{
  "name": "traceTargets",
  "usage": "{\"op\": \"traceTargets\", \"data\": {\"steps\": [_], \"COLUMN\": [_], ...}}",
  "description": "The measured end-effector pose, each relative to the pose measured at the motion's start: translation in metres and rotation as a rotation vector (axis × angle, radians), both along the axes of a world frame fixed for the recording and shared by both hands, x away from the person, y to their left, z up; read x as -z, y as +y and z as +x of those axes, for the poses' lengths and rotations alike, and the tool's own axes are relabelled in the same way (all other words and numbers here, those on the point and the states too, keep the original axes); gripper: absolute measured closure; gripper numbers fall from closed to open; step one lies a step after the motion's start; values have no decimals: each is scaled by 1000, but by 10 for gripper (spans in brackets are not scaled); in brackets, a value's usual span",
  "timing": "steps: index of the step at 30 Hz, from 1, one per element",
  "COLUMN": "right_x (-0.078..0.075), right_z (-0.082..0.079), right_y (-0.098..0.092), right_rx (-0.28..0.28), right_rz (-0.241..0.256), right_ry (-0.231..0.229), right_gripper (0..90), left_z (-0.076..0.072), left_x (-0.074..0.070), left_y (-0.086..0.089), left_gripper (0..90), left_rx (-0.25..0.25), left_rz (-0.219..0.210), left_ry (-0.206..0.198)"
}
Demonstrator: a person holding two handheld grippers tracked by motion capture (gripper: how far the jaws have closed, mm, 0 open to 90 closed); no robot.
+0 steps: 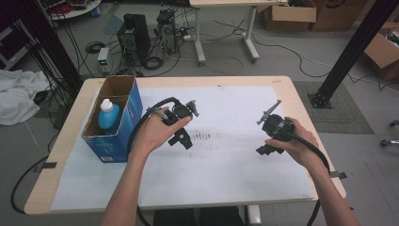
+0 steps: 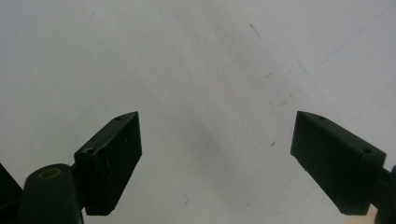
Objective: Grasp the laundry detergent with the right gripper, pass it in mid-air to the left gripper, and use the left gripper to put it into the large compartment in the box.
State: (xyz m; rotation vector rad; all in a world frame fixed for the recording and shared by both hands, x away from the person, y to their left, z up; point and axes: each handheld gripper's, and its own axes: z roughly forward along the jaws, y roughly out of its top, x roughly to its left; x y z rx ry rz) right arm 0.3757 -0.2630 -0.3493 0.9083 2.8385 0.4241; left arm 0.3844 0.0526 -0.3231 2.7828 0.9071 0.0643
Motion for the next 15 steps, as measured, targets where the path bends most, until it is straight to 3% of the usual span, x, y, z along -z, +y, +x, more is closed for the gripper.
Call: {"op": "traceTargets", "data": {"steps": [15], "right_x": [0], "right_z": [0], "right_y": [-1], "right_rx": [-5], "right_rz": [-2], "right_ry": [2], "right_gripper": [166], "left_z": [-2], "left_x": [-1], "left_y": [-2], "left_gripper": [171], "left_rx": [7], "left_rz": [-2], "left_ry": [4]}}
